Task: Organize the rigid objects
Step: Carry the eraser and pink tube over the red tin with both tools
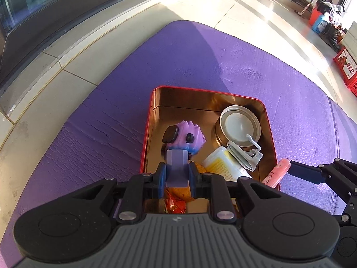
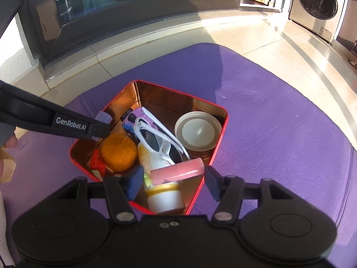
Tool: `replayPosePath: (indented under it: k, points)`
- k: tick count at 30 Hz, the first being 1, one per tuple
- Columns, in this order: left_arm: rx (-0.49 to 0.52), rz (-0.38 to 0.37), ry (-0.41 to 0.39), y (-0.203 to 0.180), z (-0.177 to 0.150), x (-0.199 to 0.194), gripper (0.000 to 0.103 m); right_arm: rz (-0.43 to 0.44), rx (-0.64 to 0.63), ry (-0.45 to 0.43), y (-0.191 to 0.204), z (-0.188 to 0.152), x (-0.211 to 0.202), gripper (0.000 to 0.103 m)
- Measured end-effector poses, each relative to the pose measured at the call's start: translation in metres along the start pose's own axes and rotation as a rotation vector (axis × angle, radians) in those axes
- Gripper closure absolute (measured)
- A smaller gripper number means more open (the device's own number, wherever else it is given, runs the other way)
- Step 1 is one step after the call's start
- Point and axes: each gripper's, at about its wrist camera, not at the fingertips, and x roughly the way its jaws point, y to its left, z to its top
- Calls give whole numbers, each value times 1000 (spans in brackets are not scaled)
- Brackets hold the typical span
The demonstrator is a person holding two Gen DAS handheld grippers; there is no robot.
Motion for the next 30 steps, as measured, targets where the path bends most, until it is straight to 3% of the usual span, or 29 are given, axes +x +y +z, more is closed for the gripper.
replayPosePath:
  k: [14, 27, 30]
  points:
    - [28, 23, 16, -5, 10, 27, 83, -5, -36, 4, 5, 2, 29, 44]
    - [34, 32, 24, -7, 11, 29, 82, 9, 18, 12, 0, 3, 30, 41]
    - [35, 36, 22, -6, 9, 27, 71, 14, 16, 5, 0, 2, 27, 39]
